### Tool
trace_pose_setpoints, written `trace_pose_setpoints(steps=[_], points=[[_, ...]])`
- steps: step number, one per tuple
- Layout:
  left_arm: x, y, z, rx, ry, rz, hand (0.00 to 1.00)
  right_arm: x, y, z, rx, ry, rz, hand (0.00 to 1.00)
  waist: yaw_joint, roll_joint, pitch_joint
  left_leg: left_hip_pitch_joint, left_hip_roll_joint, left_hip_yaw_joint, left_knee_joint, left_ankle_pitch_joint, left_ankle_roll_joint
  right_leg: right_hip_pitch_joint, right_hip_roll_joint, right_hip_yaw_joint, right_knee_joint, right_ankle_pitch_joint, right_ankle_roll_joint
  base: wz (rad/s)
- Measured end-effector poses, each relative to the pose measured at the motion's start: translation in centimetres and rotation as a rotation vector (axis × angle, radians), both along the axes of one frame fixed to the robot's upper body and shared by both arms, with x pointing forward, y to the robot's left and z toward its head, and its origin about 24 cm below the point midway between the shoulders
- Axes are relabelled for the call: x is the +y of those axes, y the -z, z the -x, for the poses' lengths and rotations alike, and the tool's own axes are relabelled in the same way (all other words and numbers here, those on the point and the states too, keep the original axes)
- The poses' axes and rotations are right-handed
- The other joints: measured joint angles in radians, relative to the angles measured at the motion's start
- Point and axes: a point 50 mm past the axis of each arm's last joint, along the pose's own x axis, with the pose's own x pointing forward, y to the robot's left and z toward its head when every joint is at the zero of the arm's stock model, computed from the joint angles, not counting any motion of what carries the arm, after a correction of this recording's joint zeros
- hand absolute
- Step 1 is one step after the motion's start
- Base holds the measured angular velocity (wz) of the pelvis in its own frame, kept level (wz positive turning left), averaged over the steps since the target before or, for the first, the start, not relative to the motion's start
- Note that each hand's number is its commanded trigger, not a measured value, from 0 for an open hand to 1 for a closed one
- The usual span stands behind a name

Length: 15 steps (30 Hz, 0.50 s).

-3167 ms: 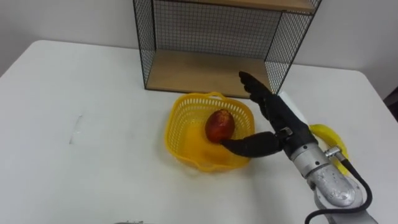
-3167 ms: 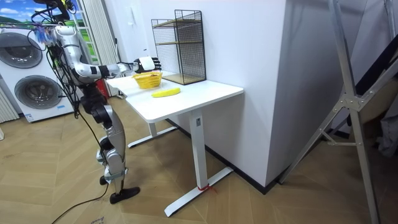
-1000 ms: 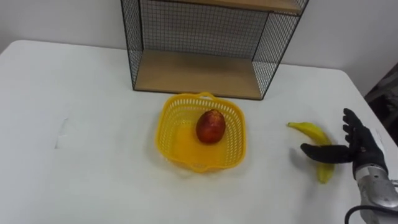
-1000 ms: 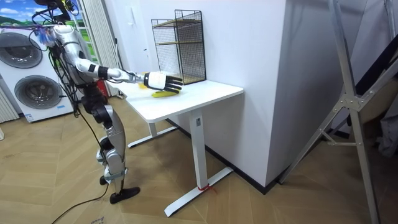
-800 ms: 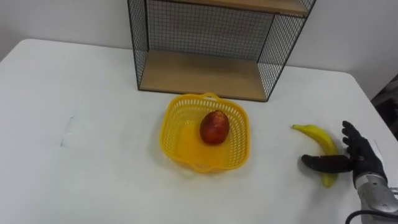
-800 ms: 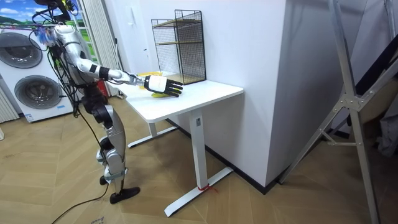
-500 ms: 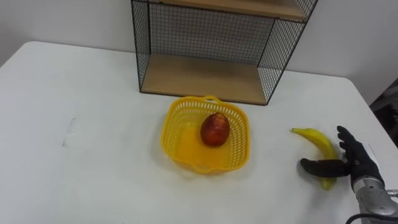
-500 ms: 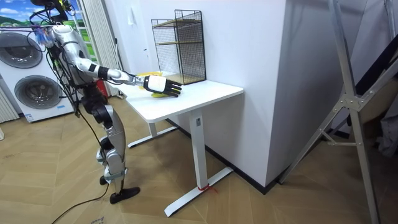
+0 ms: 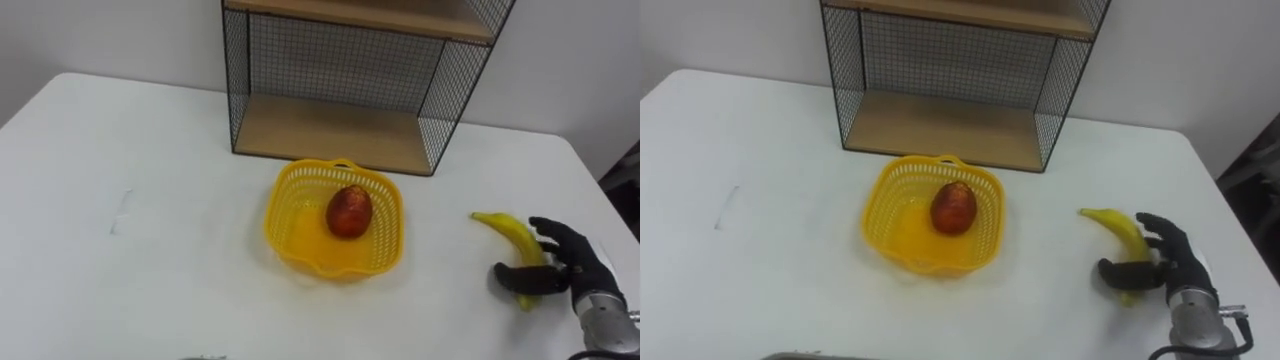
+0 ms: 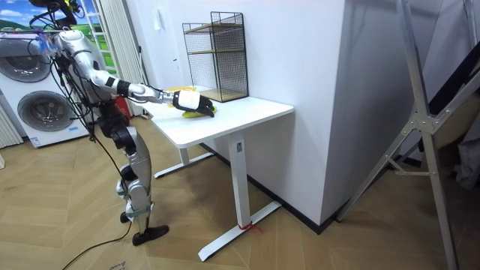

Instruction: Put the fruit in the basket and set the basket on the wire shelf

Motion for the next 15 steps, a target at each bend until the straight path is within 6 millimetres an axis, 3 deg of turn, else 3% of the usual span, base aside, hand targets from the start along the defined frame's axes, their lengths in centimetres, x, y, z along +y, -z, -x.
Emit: trace_pose_setpoints(steps=[15], points=[[0.26, -0.05, 0.13, 0.017, -0.015, -0.014, 0.0, -1.22, -0.19, 0.29, 0.038, 0.034, 0.107, 1.0, -0.001, -0.003, 0.0002, 0.014, 0.0, -0.003, -0.007, 0.0, 0.0, 0.018, 0.002, -0.006, -0.017, 0.0, 0.0, 0.0]])
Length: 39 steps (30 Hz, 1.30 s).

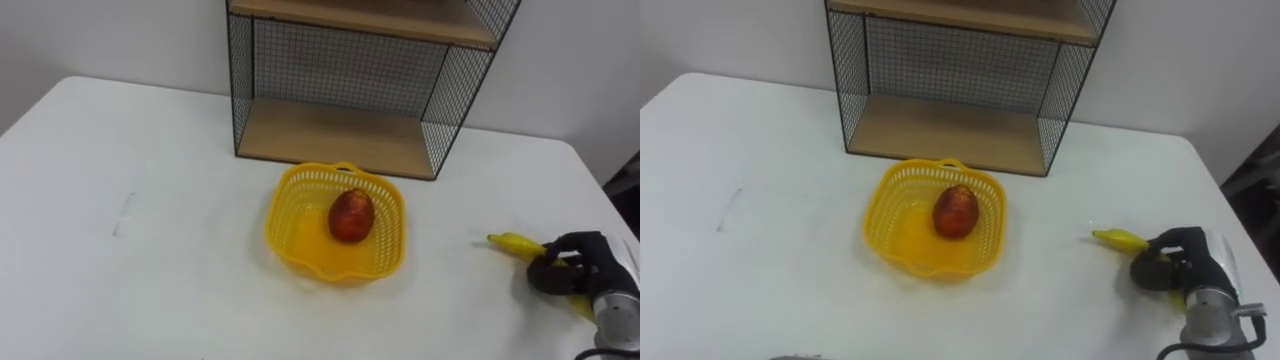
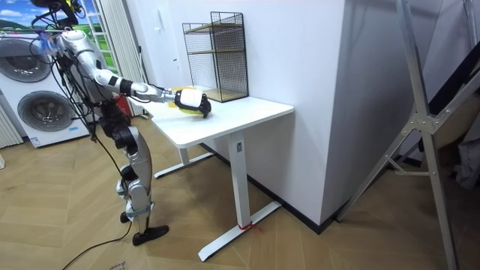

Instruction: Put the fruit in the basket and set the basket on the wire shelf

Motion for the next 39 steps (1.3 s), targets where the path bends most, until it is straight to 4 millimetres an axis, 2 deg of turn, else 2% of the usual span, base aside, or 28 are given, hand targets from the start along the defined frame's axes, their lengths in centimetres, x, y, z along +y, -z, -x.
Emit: trace_pose_setpoints(steps=[8, 14, 17, 19, 21, 26, 30, 33, 39], points=[[0.0, 0.0, -0.7, -0.021, 0.006, 0.002, 0.0, 0.3, -0.2, -0.3, -0.02, 0.014, -0.023, 1.0, 0.002, -0.002, 0.0004, -0.01, 0.0, 0.006, -0.002, 0.0, 0.0, -0.021, 0.001, 0.006, 0.003, 0.0, 0.0, -0.02], [0.0, 0.0, -1.0, -0.028, 0.008, 0.004, 0.0, 0.9, -0.6, -0.4, -0.093, 0.07, -0.156, 1.0, 0.0, -0.003, 0.0009, -0.016, 0.0, 0.015, -0.001, 0.0, 0.0, -0.025, 0.001, 0.016, 0.006, 0.0, 0.0, -0.05], [-0.1, 0.0, -1.5, -0.039, 0.012, 0.006, 0.0, 2.9, -0.6, -0.7, -0.177, 0.074, -0.324, 1.0, -0.001, 0.004, 0.0046, -0.015, 0.001, 0.024, -0.002, 0.0, 0.0, -0.032, 0.001, 0.026, 0.013, 0.0, 0.0, -0.09], [-0.1, 0.0, -2.1, -0.058, 0.017, 0.006, 0.0, 4.6, -0.7, -1.3, -0.238, 0.073, -0.436, 1.0, 0.0, 0.017, 0.0129, -0.014, 0.0, 0.029, -0.002, 0.0, 0.0, -0.037, 0.0, 0.031, 0.019, 0.0, 0.001, -0.06], [-0.1, 0.0, -2.2, -0.071, 0.02, 0.001, 0.0, 5.4, -0.8, -1.7, -0.267, 0.069, -0.495, 1.0, 0.0, 0.026, 0.0154, -0.015, 0.0, 0.029, -0.003, 0.0, 0.001, -0.037, 0.0, 0.03, 0.019, 0.0, 0.001, 0.0], [-0.6, 0.1, -2.0, -0.07, 0.015, 0.011, 0.0, 6.1, -1.8, -2.5, -0.337, 0.058, -0.573, 1.0, -0.001, 0.051, 0.0141, -0.016, 0.0, 0.028, -0.011, 0.0, 0.0, -0.038, 0.0, 0.029, 0.017, 0.0, 0.001, 0.0], [-1.1, 0.3, -1.4, -0.061, 0.005, 0.017, 0.0, 7.0, -2.9, -3.1, -0.383, 0.011, -0.611, 1.0, -0.004, 0.061, 0.01, -0.016, 0.0, 0.028, -0.007, 0.0, 0.0, -0.038, 0.0, 0.029, 0.016, 0.0, 0.001, 0.0], [-1.5, 0.4, -1.2, -0.064, -0.003, 0.015, 0.0, 8.0, -3.3, -3.5, -0.388, -0.043, -0.626, 1.0, -0.006, 0.059, 0.0095, -0.017, 0.0, 0.029, -0.005, 0.001, 0.0, -0.038, 0.0, 0.028, 0.016, 0.0, 0.001, 0.0], [-1.8, 0.5, -1.3, -0.061, 0.015, 0.023, 0.0, 8.8, -4.8, -4.2, -0.447, -0.103, -0.669, 1.0, -0.004, 0.044, 0.0037, -0.024, -0.001, 0.027, 0.002, 0.0, 0.0, -0.042, -0.002, 0.027, 0.018, -0.001, 0.002, 0.0]])
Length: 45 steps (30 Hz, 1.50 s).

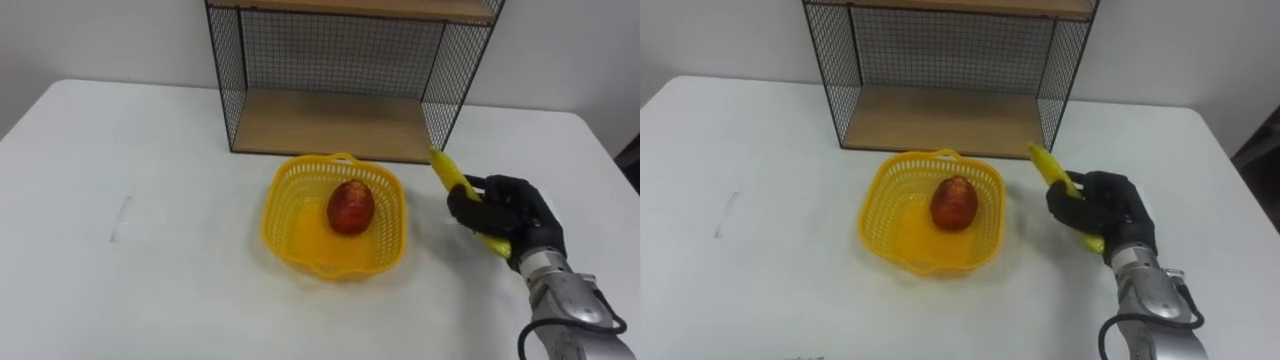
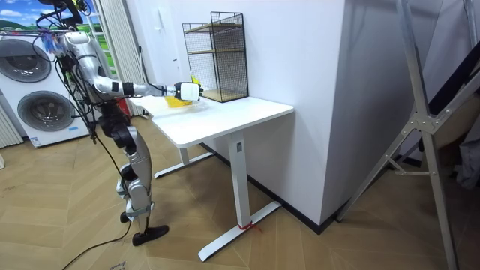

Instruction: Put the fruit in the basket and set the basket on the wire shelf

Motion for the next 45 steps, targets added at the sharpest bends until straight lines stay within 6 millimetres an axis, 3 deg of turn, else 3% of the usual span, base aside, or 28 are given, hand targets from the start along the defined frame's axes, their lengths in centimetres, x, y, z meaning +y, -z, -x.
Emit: trace_pose_setpoints(steps=[12, 23, 28, 34, 42, 43, 44, 45], points=[[-0.1, 0.0, -0.4, -0.006, 0.019, 0.003, 0.0, 1.8, -4.8, -1.1, -0.206, -0.097, 0.104, 1.0, 0.006, -0.004, 0.0035, -0.009, 0.0, 0.002, 0.002, 0.0, 0.0, -0.011, 0.001, 0.008, 0.003, 0.0, 0.0, 0.0], [-0.4, 0.1, -1.1, -0.017, 0.048, 0.01, 0.0, 3.9, -4.9, -1.4, -0.207, -0.212, 0.286, 1.0, 0.013, 0.0, 0.0064, -0.02, 0.001, 0.004, 0.001, 0.0, 0.0, -0.03, 0.002, 0.012, 0.017, 0.0, 0.0, -0.01], [-0.4, 0.1, -2.3, -0.036, 0.055, 0.018, 0.0, 5.3, -4.5, -1.3, -0.185, -0.302, 0.402, 1.0, 0.039, 0.002, 0.0074, -0.023, 0.001, 0.001, 0.003, 0.0, 0.0, -0.031, 0.002, 0.007, 0.018, 0.001, -0.001, 0.02], [-0.5, 0.1, -2.3, -0.025, 0.057, 0.037, 0.0, 7.1, -4.2, -1.1, -0.173, -0.439, 0.527, 1.0, 0.062, 0.0, 0.0073, -0.031, 0.001, -0.002, 0.0, 0.0, 0.0, -0.035, 0.002, 0.003, 0.018, 0.001, -0.002, 0.01], [-0.4, 0.1, -2.5, -0.025, 0.064, 0.036, 0.0, 8.3, -4.2, -1.0, -0.174, -0.512, 0.563, 1.0, 0.072, -0.008, 0.0068, -0.032, 0.001, -0.004, 0.003, 0.0, 0.0, -0.037, 0.001, 0.0, 0.018, 0.001, -0.002, 0.0], [-0.4, 0.2, -2.5, -0.021, 0.067, 0.036, 0.0, 8.5, -4.1, -0.9, -0.17, -0.526, 0.56, 0.88, 0.074, -0.009, 0.0071, -0.032, 0.001, -0.004, 0.003, 0.0, 0.0, -0.037, 0.001, -0.001, 0.018, 0.001, -0.002, 0.0], [-0.4, 0.2, -2.5, -0.021, 0.07, 0.036, 0.0, 8.5, -4.1, -0.9, -0.169, -0.533, 0.559, 0.1, 0.076, -0.009, 0.0073, -0.032, 0.001, -0.004, 0.003, 0.0, 0.0, -0.037, 0.001, -0.001, 0.018, 0.001, -0.002, 0.0], [-0.4, 0.2, -2.7, -0.022, 0.074, 0.037, 0.0, 8.6, -4.1, -0.9, -0.167, -0.539, 0.554, 0.0, 0.081, -0.009, 0.0076, -0.032, 0.001, -0.004, 0.003, 0.0, 0.0, -0.037, 0.001, -0.001, 0.018, 0.001, -0.002, 0.0]])
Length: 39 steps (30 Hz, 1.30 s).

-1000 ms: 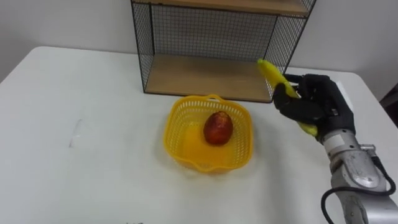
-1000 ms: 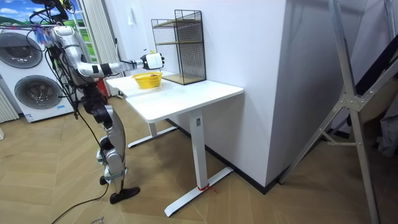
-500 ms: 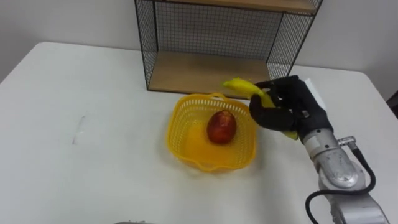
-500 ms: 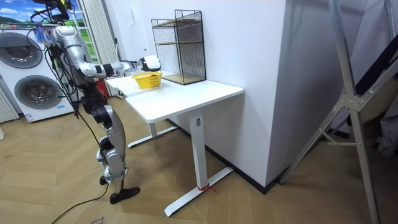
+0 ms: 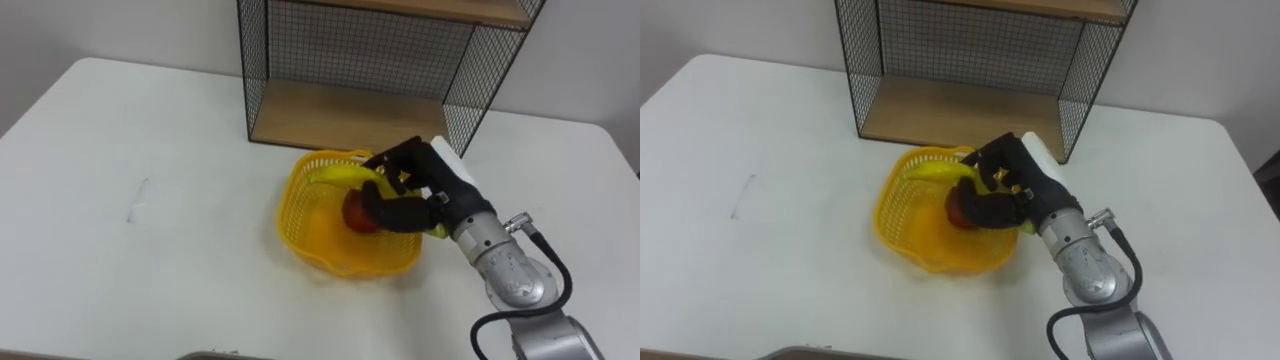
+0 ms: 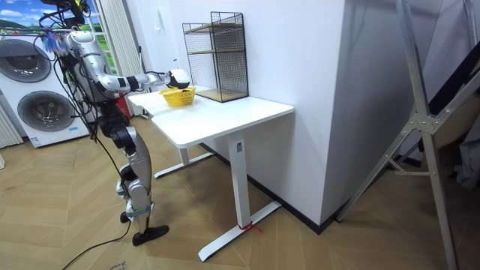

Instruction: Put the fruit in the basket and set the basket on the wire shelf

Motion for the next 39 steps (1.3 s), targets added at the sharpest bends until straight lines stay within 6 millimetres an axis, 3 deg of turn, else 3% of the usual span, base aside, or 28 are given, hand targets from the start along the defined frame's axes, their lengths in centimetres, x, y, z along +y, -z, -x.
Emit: trace_pose_setpoints(steps=[19, 39], points=[[-0.1, 0.0, -0.4, -0.006, 0.006, 0.011, 0.0, 1.1, 0.5, 0.2, 0.031, -0.041, -0.013, 0.0, 0.007, -0.001, 0.0013, -0.005, 0.001, -0.005, 0.001, 0.0, 0.0, -0.003, 0.0, -0.007, 0.0, 0.0, 0.0, 0.0], [-0.2, 0.0, 0.1, 0.005, 0.008, 0.01, 0.0, 0.9, 1.0, 0.7, 0.054, -0.028, -0.037, 0.0, -0.029, 0.009, 0.0014, -0.013, 0.0, -0.021, 0.009, 0.0, 0.0, 0.006, -0.001, -0.02, 0.0, 0.001, -0.001, 0.02]])
